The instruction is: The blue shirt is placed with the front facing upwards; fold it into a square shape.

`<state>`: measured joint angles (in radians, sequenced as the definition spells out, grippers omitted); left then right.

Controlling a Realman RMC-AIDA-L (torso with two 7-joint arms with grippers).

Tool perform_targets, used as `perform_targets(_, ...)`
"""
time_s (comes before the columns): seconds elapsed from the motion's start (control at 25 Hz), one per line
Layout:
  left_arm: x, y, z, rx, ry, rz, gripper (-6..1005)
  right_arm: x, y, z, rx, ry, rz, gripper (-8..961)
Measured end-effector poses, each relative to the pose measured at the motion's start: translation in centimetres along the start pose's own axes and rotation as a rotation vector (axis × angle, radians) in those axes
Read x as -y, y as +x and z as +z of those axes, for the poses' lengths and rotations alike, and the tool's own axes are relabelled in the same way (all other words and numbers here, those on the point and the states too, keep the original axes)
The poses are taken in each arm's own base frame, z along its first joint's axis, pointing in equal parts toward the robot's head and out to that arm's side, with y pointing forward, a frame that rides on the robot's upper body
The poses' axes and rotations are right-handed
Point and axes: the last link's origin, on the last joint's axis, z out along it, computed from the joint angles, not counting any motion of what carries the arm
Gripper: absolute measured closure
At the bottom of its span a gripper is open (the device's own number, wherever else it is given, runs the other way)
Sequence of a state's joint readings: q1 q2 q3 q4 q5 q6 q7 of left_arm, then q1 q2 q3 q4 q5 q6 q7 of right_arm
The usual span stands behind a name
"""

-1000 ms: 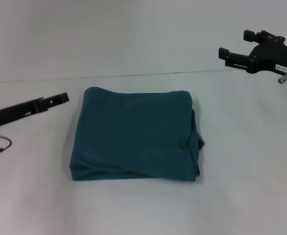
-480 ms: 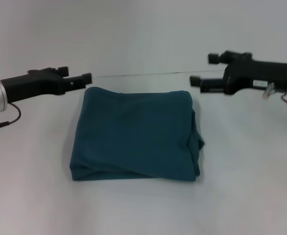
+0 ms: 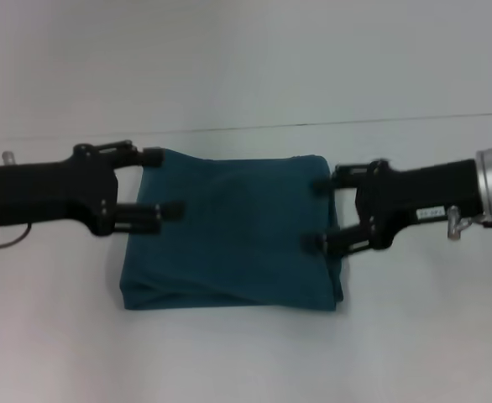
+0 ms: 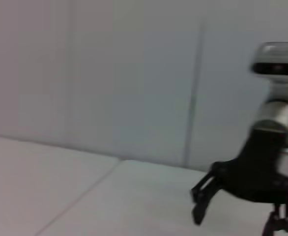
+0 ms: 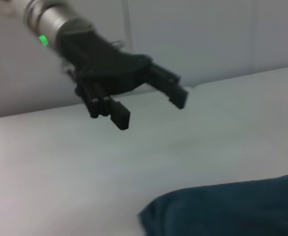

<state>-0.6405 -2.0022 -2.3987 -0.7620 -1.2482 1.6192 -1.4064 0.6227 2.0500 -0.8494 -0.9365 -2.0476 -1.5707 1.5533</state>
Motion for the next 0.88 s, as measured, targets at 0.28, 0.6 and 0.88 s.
perform_targets(0.28, -0.9, -1.0, -0.4, 0.027, -0.052, 0.012, 124, -1.1, -0.8, 1.4, -0.002, -0.061, -0.047, 12)
perform_targets(0.6, -0.8, -2.7, -0.1, 0.093, -0.026, -0.033, 124, -1.4, -1.7, 2.0, 0.028, -0.075, -0.105, 13)
perform_targets(0.88, -0.9, -2.8, -0.2, 0.099, -0.032, -0.031, 124, -1.0, -1.9, 2.2, 0.034, -0.053, -0.111, 12)
